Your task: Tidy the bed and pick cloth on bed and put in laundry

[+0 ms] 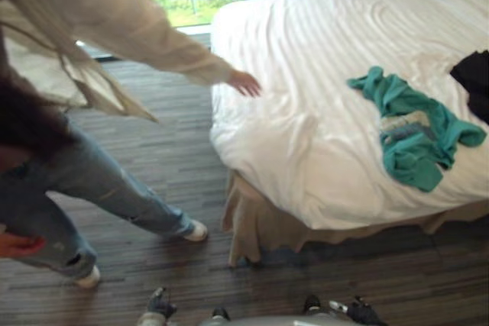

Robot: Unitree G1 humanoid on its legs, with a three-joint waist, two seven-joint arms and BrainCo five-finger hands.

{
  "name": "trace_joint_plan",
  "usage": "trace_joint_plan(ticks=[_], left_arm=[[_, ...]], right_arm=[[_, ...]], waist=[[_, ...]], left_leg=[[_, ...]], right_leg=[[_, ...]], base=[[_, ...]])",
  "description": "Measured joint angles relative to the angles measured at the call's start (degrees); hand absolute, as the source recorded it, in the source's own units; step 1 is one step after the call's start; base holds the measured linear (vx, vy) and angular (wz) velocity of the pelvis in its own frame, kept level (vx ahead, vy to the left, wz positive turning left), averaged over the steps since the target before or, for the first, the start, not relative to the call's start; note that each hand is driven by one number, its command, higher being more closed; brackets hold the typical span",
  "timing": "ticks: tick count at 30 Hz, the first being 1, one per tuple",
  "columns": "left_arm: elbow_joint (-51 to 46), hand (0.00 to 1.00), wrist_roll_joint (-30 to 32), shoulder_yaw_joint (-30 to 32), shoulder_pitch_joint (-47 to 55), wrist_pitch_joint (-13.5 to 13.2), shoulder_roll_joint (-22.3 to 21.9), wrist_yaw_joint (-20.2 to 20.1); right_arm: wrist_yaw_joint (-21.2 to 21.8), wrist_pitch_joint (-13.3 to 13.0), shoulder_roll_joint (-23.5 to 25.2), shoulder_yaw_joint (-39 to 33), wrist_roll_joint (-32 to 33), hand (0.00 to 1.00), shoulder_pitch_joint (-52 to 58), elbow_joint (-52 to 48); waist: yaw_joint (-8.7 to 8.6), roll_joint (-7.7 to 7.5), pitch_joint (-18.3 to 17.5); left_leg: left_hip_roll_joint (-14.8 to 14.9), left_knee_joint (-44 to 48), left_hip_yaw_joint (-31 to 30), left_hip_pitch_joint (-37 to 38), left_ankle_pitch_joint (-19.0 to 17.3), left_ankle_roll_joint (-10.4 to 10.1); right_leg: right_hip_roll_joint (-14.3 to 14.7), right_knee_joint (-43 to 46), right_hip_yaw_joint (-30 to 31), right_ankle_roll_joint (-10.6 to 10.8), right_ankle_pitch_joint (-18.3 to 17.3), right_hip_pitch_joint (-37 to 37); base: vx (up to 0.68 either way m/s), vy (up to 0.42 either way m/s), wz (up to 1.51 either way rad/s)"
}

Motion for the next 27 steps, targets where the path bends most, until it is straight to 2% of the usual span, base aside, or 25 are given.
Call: trace_joint_plan(ticks=[5, 9, 11, 14, 18, 21, 23, 25, 26, 27], left_arm=[[-8.36, 0.0, -1.59, 1.18, -6.09, -0.03, 5.25, 1.82], [-18.89, 0.0, -0.05, -4.48, -12.6, -0.19, 8.28, 4.17], [-20.57, 0.0, 1.58, -7.6, -16.14, -0.46, 9.1, 5.24], [-21.17, 0.0, 4.46, -12.98, -21.32, -0.72, 9.8, 6.39], [-21.12, 0.0, 8.23, -19.16, -27.55, -0.75, 9.81, 6.39], [-20.99, 0.0, 11.58, -25.21, -32.62, -0.72, 9.77, 6.29], [-18.63, 0.0, 14.26, -28.57, -37.39, -0.86, 9.14, 6.09], [-15.57, 0.0, 15.72, -29.6, -41.11, -0.8, 8.58, 5.97], [-12.89, 0.0, 16.68, -30.19, -44.11, -0.78, 8.6, 5.82], [-11.85, 0.0, 16.76, -30.21, -45.29, -0.75, 8.58, 5.78]], right_arm=[[-0.04, -0.1, 0.28, 0.09, 0.0, 0.0, 0.01, -0.03], [-0.08, -0.33, 0.42, 0.09, 0.18, 0.0, 0.48, -0.27], [-0.08, -0.61, 0.56, 0.08, 0.48, 0.0, 0.66, -0.7], [-0.06, -1.23, 0.83, -0.01, 1.72, 0.0, 0.9, -1.16], [0.0, -1.31, 0.95, -0.38, 1.86, 0.0, 1.53, -1.29], [0.05, -1.33, 1.26, -1.52, 2.22, 0.0, 2.01, -1.34], [0.03, -1.35, 1.28, -2.31, 2.22, 0.0, 2.48, -1.44], [0.01, -1.32, 1.11, -2.69, 2.22, 0.0, 2.57, -1.7], [-0.02, -1.3, 1.04, -2.77, 2.23, 0.0, 2.71, -2.39], [-0.03, -1.31, 1.07, -2.78, 2.24, 0.0, 2.89, -2.83]], waist=[[-0.08, -0.06, -0.06], [-0.24, 0.04, -0.21], [-0.67, 0.03, -0.22], [-1.98, 0.06, -0.24], [-2.49, 0.16, -0.23], [-4.04, 0.36, -0.21], [-5.26, 0.84, -0.16], [-5.41, 1.42, 0.01], [-6.42, 1.96, 0.01], [-6.69, 2.18, 0.12]], left_leg=[[0.43, 0.0, 0.03, -0.07, 0.0, -0.02], [0.41, 0.0, 0.04, -0.14, -0.03, -0.05], [0.41, 0.0, 0.15, -0.14, -0.04, -0.06], [0.42, 0.01, 0.78, 0.06, -0.1, -0.14], [0.45, 0.02, 3.15, 0.55, -0.28, -0.24], [0.35, 0.02, 4.54, 0.58, -0.31, -0.23], [0.4, 0.02, 5.51, 0.73, -0.33, -0.25], [0.41, 0.01, 6.54, 0.53, -0.36, -0.3], [0.41, 0.01, 7.33, -0.2, -0.34, -0.29], [0.41, 0.01, 7.61, -0.34, -0.33, -0.28]], right_leg=[[0.4, -0.03, 0.02, -0.13, 0.11, -0.01], [0.4, -0.05, 0.02, -0.12, 0.13, -0.01], [0.41, -0.05, 0.11, 0.01, 0.2, -0.04], [0.45, -0.04, 0.6, 0.08, 0.27, -0.19], [0.59, -0.04, 2.95, -0.13, 0.82, -1.28], [0.6, -0.03, 4.15, -0.46, 1.14, -2.16], [0.75, -0.03, 5.15, -0.73, 1.38, -2.75], [0.88, -0.03, 6.34, -1.12, 1.71, -3.74], [0.95, -0.02, 7.04, -1.21, 2.02, -4.97], [1.0, -0.02, 7.39, -1.25, 2.15, -5.34]], base=[[0.0, 0.0, 0.0], [0.0, 0.0, 0.0], [0.0, 0.0, 0.0], [0.0, 0.001, -0.08], [-0.02, 0.003, -0.31], [-0.04, -0.006, -0.23], [-0.06, -0.017, -0.24], [-0.07, -0.023, -0.34], [-0.09, -0.033, -0.31], [-0.08, -0.038, -0.32]])
